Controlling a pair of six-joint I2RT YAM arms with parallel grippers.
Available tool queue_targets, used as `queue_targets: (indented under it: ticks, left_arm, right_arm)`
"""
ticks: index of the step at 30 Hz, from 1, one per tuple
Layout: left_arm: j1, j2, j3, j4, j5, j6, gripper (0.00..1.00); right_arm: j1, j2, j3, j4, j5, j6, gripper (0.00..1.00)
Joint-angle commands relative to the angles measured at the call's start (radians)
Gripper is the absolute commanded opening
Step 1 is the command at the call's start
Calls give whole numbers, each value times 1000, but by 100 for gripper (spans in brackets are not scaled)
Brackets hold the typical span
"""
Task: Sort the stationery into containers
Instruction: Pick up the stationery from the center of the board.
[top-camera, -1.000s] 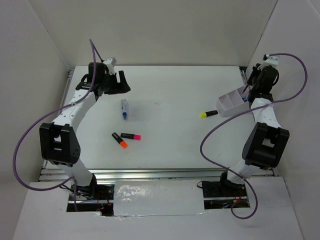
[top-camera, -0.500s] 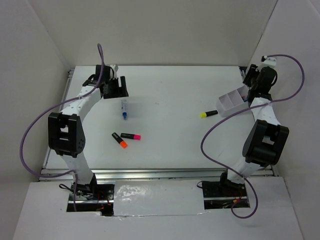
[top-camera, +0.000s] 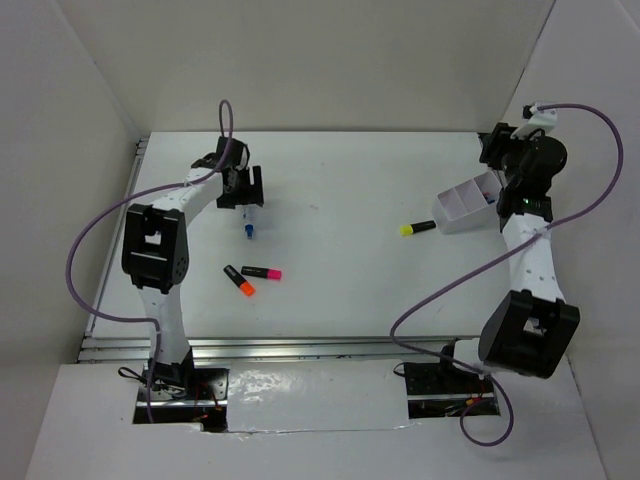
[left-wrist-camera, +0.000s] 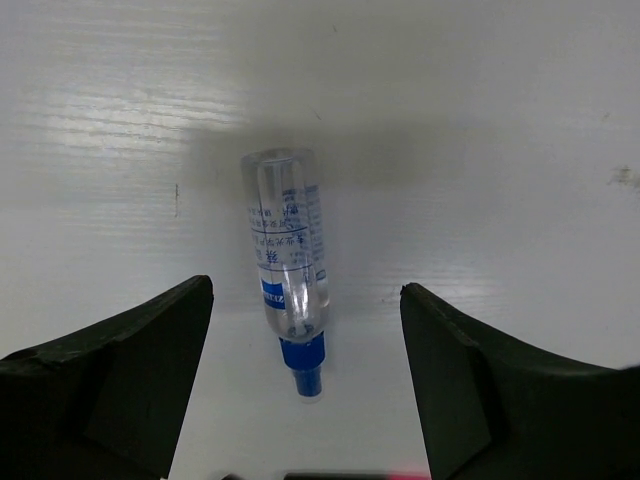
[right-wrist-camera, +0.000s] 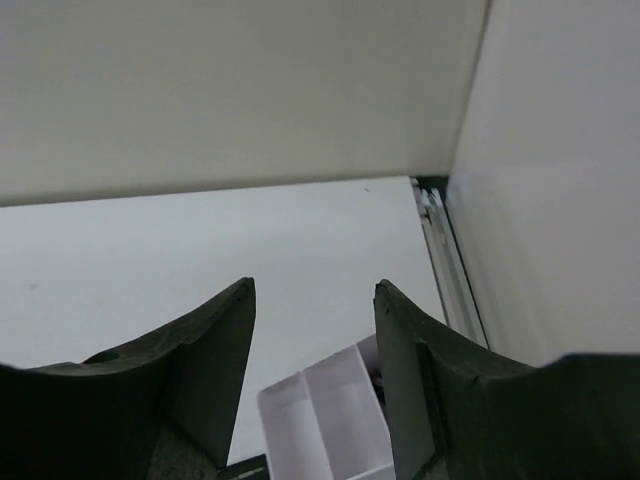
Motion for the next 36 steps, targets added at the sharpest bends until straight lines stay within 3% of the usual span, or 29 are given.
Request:
queue_targets:
  ticks: [1,6,16,19,20,23,25,28,30,36]
  left_arm:
    - [-19,48,44,-11,-60,-47,88]
    - [-30,132,112,-36,-66,-69,85]
    - [-30,183,80,-31,-61,-93,73]
    - [-27,184,60,-27,-40,-84,59]
    - [-27,183,58,-28,-32,-84,49]
    - [-25,151,44,-31,21,-107,33]
    - [-28,102,3,-19,112,-142,26]
    - [-45,-3,-49,-11,257,-217,7]
    - [-64,-102,-131,31,392,-269,1]
    - [-114,-271,-379,249,756,-460,0]
  right_arm:
    - [28,-114,-55,-22,-120,-34,58]
    - [80,-254,-159,-51,-265,-135,59]
    - [212,-432,-242,-191,-499,-423,65]
    - [281,-466,-258,-255,-535,-531,65]
    - [298,-479,-259,-272,-542,-563,65]
    - [393,-505,-285,-334,-562,-692,65]
    - [444,-515,-305,-354,-552,-785,65]
    - [553,-525,-342,-340,-533,-887,66]
    - [645,-522,-361,-331,-524,-960,67]
    - [902,-446,-391,-418,-503,-1296,68]
